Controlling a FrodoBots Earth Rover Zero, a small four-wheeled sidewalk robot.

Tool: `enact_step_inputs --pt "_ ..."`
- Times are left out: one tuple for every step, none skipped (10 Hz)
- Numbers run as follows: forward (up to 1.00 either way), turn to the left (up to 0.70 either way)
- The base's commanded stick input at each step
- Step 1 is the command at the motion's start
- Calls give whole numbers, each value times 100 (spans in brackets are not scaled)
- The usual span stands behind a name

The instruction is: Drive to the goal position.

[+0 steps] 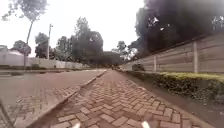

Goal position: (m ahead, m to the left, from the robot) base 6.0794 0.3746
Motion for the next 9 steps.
enact_step_inputs --pt "70 7" --pt "70 5" --pt "70 2" --pt "70 3" --pt "70 1" --pt "70 0" --pt "70 1" --pt "70 3" --pt "70 2"
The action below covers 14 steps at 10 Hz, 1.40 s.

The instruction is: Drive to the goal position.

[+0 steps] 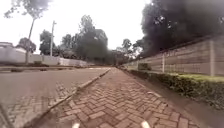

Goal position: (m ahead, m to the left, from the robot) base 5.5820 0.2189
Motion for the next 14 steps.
enact_step_inputs --pt "70 1" --pt "70 4" --pt "70 3" --pt "70 2" --pt "70 1" --pt "70 0" --pt "70 0" --pt "70 0" --pt "70 7" --pt "70 5" --pt "70 -2" --pt "70 -18" --pt "70 -35" --pt "70 -16"
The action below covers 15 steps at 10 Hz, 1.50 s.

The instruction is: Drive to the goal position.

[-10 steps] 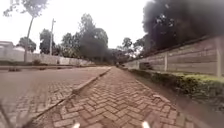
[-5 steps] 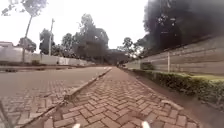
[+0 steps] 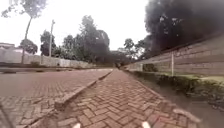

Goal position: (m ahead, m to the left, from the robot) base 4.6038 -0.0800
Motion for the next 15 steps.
enact_step_inputs --pt "70 4" --pt "70 9" --pt "70 6" --pt "70 4" --pt "70 2" --pt "70 10" --pt "70 5" --pt "70 1" --pt "70 6" --pt "70 7" --pt "70 7" --pt "70 8" --pt "70 9" --pt "70 7" --pt "70 5"
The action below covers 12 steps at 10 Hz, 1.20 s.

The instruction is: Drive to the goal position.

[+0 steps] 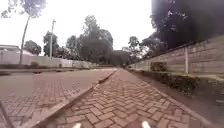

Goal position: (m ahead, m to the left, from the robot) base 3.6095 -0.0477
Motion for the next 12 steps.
enact_step_inputs --pt "70 5" --pt "70 12" --pt "70 5" --pt "70 -16" --pt "70 -35" --pt "70 -35" --pt "70 -35" --pt "70 -35" --pt "70 -35" --pt "70 -35" --pt "70 -34" --pt "70 -32"
